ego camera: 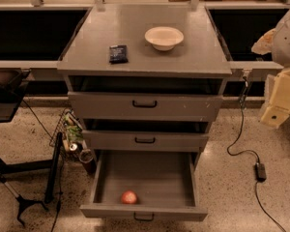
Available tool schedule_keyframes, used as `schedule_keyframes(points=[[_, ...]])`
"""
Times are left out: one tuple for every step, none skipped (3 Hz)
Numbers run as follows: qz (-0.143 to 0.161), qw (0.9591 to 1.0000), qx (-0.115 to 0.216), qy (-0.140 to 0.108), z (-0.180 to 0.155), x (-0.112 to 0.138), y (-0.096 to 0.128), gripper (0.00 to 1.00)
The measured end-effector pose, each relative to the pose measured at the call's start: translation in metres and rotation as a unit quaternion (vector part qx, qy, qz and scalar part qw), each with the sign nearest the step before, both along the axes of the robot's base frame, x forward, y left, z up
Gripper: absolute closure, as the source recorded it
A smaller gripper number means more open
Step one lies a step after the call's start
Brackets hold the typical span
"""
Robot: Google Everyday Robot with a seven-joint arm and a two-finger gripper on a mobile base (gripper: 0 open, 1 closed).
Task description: Pick apple from bottom drawer and place on counter
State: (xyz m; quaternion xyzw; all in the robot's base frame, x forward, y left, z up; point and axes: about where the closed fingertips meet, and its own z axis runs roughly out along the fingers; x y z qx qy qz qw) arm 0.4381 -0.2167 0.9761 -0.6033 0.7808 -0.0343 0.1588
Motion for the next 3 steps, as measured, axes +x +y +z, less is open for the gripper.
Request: schedule_keyframes(points=[[0.000,1.0000,0.000,0.000,0.000,0.000,0.000,0.00],[0.057,0.9983,-0.004,0.012,-0.021,0.024,0.023,0.00],[0.149,0.9875,-0.011,0.050,-0.059,0.060,0.057,0.00]])
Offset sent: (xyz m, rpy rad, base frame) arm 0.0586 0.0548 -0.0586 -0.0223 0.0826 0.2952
